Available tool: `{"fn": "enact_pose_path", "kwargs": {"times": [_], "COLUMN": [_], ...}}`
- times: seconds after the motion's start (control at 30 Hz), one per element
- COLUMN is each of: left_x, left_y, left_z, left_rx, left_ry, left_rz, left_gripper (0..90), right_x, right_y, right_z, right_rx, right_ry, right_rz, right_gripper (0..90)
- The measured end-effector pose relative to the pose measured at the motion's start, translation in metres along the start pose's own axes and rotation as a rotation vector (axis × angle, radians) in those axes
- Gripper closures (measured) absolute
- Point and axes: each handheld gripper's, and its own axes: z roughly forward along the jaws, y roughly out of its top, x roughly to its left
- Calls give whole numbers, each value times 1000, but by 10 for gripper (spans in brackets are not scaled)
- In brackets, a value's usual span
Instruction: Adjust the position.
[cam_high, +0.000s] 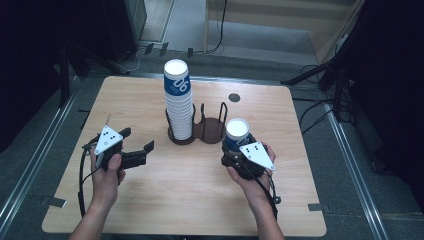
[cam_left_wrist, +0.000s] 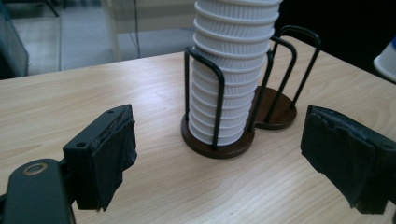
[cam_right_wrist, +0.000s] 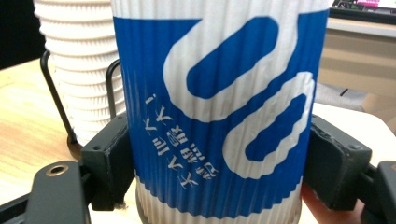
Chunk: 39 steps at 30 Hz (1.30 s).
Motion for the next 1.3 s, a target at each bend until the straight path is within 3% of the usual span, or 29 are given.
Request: {"fn": "enact_pose_path", "kwargs": {"times": [0.17, 0.5, 0.73, 1.3], "left_x": [-7, -30, -42, -66], "left_y": [7, 11, 11, 12], "left_z": [0, 6, 14, 22], "left_rx": [13, 20, 44, 60], "left_ry": [-58, -135, -193, -276], "left_rz": [-16, 26, 31, 73], "left_gripper": [112, 107, 108, 86], "right_x": [11, 34, 44, 61], "right_y": [-4, -12, -15, -18], "right_z": [1, 3, 1, -4], "right_rx": [6, 9, 10, 3], "right_ry": [-4, -5, -2, 2], "right_rz": [-86, -237, -336, -480], "right_gripper": [201, 199, 196, 195]}}
